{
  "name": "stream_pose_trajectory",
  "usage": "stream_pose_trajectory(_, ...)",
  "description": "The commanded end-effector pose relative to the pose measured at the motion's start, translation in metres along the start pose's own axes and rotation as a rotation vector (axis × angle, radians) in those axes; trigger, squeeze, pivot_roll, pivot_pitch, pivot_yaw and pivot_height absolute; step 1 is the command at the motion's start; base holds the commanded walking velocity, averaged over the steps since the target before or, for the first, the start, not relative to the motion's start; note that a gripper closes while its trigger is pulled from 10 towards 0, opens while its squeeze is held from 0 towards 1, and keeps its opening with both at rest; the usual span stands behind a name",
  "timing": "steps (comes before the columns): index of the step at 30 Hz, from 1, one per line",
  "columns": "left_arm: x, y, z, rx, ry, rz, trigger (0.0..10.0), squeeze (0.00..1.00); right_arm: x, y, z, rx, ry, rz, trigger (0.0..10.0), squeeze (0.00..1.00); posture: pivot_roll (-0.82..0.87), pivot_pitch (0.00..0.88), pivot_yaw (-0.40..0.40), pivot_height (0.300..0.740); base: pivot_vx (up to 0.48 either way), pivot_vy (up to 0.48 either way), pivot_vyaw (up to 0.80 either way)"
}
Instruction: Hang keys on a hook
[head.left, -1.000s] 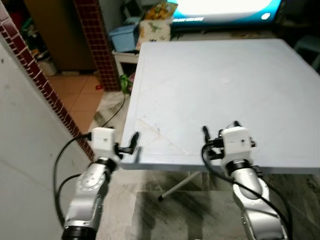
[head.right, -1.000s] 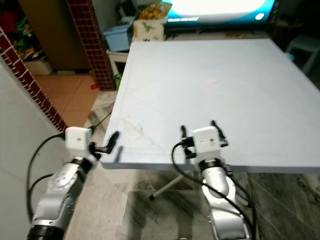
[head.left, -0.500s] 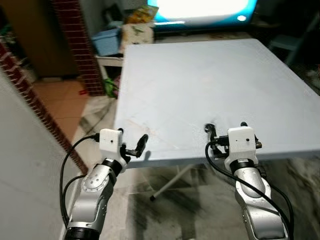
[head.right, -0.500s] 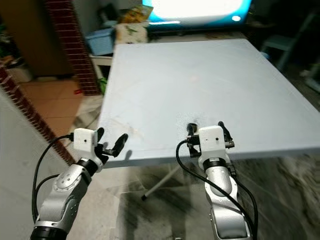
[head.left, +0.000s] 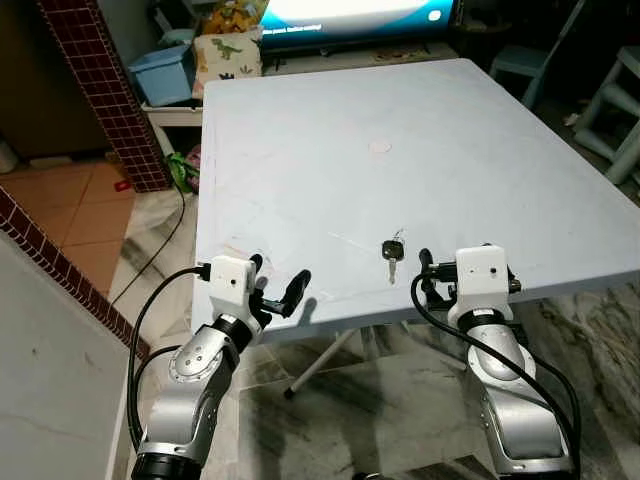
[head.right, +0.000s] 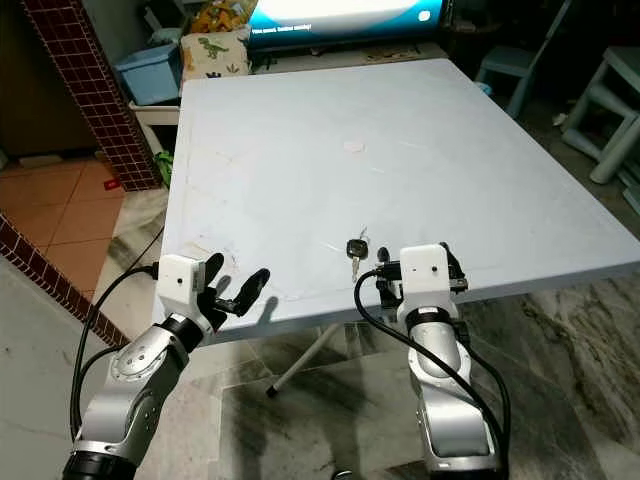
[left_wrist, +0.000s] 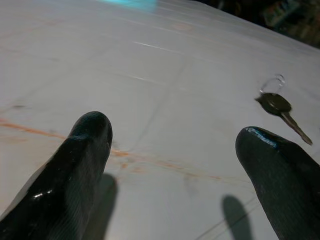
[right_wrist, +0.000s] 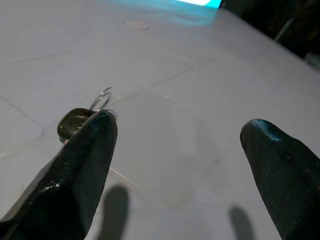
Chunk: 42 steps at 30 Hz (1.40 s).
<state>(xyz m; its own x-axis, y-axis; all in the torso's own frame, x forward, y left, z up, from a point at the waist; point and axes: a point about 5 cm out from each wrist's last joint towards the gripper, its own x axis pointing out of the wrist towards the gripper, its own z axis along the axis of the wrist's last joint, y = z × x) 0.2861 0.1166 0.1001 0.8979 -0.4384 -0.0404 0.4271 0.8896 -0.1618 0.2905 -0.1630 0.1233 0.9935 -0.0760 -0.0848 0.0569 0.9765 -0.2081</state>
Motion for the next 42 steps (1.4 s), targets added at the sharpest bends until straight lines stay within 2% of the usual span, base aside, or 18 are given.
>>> stream_pose_trajectory(1, -0.003, 0.002, 0.002, 0.005, 0.008, -0.012, 10.0, 0.00, 0.005, 0.004, -0.002, 0.047, 0.032, 0.022, 10.0, 0.00, -0.05, 0.085, 0.042, 0.740, 0.000, 0.000, 0.00)
stream_pose_trajectory(5, -0.005, 0.001, 0.002, 0.000, 0.013, -0.030, 10.0, 0.00, 0.009, 0.005, -0.001, 0.041, 0.029, 0.039, 10.0, 0.00, -0.05, 0.085, 0.043, 0.740, 0.000, 0.000, 0.00)
stream_pose_trajectory(9, -0.009, 0.000, 0.000, 0.002, 0.034, -0.067, 10.0, 0.00, 0.020, 0.006, 0.000, 0.060, 0.037, 0.056, 10.0, 0.00, -0.05, 0.088, 0.042, 0.740, 0.000, 0.000, 0.00)
stream_pose_trajectory(11, -0.011, 0.000, -0.001, 0.003, 0.037, -0.066, 10.0, 0.00, 0.025, 0.006, 0.001, 0.081, 0.047, 0.040, 10.0, 0.00, -0.03, 0.093, 0.041, 0.740, 0.000, 0.000, 0.00)
stream_pose_trajectory(12, -0.012, -0.001, 0.000, -0.001, 0.038, -0.073, 10.0, 0.00, 0.027, 0.005, -0.001, 0.120, 0.076, 0.008, 10.0, 0.00, -0.03, 0.093, 0.041, 0.740, 0.000, 0.000, 0.00)
stream_pose_trajectory(15, -0.013, -0.002, 0.000, -0.005, 0.038, -0.082, 10.0, 0.00, 0.028, 0.005, -0.001, 0.141, 0.084, -0.006, 10.0, 0.00, -0.03, 0.093, 0.041, 0.740, 0.000, 0.000, 0.00)
stream_pose_trajectory(19, -0.015, -0.006, -0.001, -0.014, 0.051, -0.123, 10.0, 0.00, 0.026, 0.008, -0.001, 0.123, 0.089, -0.018, 10.0, 0.00, -0.03, 0.098, 0.037, 0.740, 0.000, 0.000, 0.00)
stream_pose_trajectory(23, -0.015, -0.009, 0.000, -0.013, 0.054, -0.154, 10.0, 0.00, 0.027, 0.009, -0.009, 0.191, 0.137, -0.032, 10.0, 0.00, -0.03, 0.099, 0.040, 0.740, 0.000, 0.000, 0.00)
stream_pose_trajectory(33, -0.014, -0.014, 0.002, -0.018, 0.057, -0.180, 10.0, 0.00, 0.039, 0.006, -0.014, 0.260, 0.181, -0.054, 10.0, 0.00, -0.03, 0.100, 0.041, 0.740, 0.000, 0.000, 0.00)
stream_pose_trajectory(35, -0.014, -0.015, 0.002, -0.017, 0.059, -0.184, 10.0, 0.00, 0.041, 0.006, -0.018, 0.308, 0.214, -0.065, 10.0, 0.00, -0.03, 0.100, 0.041, 0.740, 0.000, 0.000, 0.00)
stream_pose_trajectory(40, -0.015, -0.017, 0.002, -0.020, 0.061, -0.192, 10.0, 0.00, 0.043, 0.009, -0.021, 0.327, 0.228, -0.036, 10.0, 0.00, -0.02, 0.101, 0.042, 0.740, 0.000, 0.000, 0.00)
stream_pose_trajectory(41, -0.015, -0.018, 0.002, -0.021, 0.063, -0.199, 10.0, 0.00, 0.044, 0.011, -0.023, 0.341, 0.238, -0.014, 9.5, 0.00, -0.02, 0.102, 0.043, 0.740, 0.000, 0.000, 0.00)
stream_pose_trajectory(42, -0.015, -0.018, 0.002, -0.021, 0.064, -0.201, 10.0, 0.00, 0.044, 0.011, -0.023, 0.354, 0.239, -0.009, 4.5, 0.00, -0.02, 0.102, 0.043, 0.740, 0.000, 0.000, 0.00)
